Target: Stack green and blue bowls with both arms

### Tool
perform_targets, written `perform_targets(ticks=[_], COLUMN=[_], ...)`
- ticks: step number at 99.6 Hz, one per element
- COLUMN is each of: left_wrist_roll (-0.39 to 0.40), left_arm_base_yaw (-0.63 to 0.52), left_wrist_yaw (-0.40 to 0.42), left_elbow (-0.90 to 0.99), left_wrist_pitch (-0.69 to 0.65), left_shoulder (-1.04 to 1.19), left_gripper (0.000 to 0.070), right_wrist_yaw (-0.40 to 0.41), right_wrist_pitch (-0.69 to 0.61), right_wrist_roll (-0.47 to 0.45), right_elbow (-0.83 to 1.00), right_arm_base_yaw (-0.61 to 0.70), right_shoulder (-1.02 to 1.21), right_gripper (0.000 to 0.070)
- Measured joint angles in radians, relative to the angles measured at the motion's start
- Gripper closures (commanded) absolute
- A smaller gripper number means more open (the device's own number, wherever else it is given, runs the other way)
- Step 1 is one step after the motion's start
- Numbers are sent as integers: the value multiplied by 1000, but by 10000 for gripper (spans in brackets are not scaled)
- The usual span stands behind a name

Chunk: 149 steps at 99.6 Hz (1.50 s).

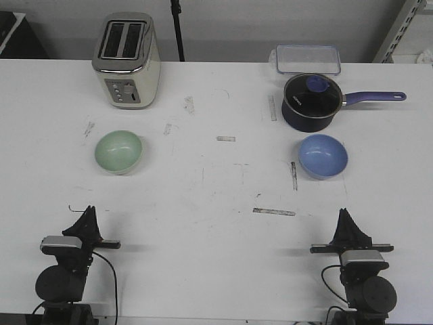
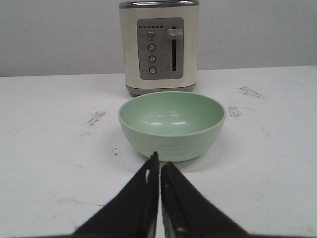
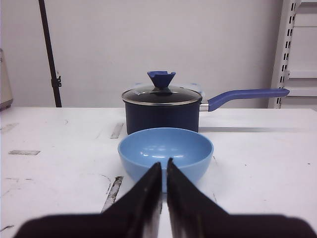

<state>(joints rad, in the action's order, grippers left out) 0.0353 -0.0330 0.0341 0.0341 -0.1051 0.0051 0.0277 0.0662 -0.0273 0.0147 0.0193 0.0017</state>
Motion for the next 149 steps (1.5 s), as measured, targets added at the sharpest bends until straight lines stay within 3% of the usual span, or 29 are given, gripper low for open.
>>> perform_targets(ticks=[44, 103, 126, 149], left_wrist_roll=[0, 0, 0, 0], left_arm_base_yaw=[0, 0, 0, 0], left_wrist_yaw=[0, 0, 0, 0], left_elbow=[0, 0, 0, 0], left_wrist_pitch=[0, 0, 0, 0], left_shoulder=[0, 0, 0, 0], left_gripper=[698, 698, 698, 698], right_wrist_yaw=[-1, -1, -2, -1], right_wrist_pitch=[-13, -37, -251, -585], right_wrist_roll=[0, 0, 0, 0], right_elbow=[172, 631, 876, 1138], right_arm_base_yaw=[0, 0, -3, -41], right_shoulder=[105, 792, 1040, 1269], right_gripper=[690, 690, 690, 690])
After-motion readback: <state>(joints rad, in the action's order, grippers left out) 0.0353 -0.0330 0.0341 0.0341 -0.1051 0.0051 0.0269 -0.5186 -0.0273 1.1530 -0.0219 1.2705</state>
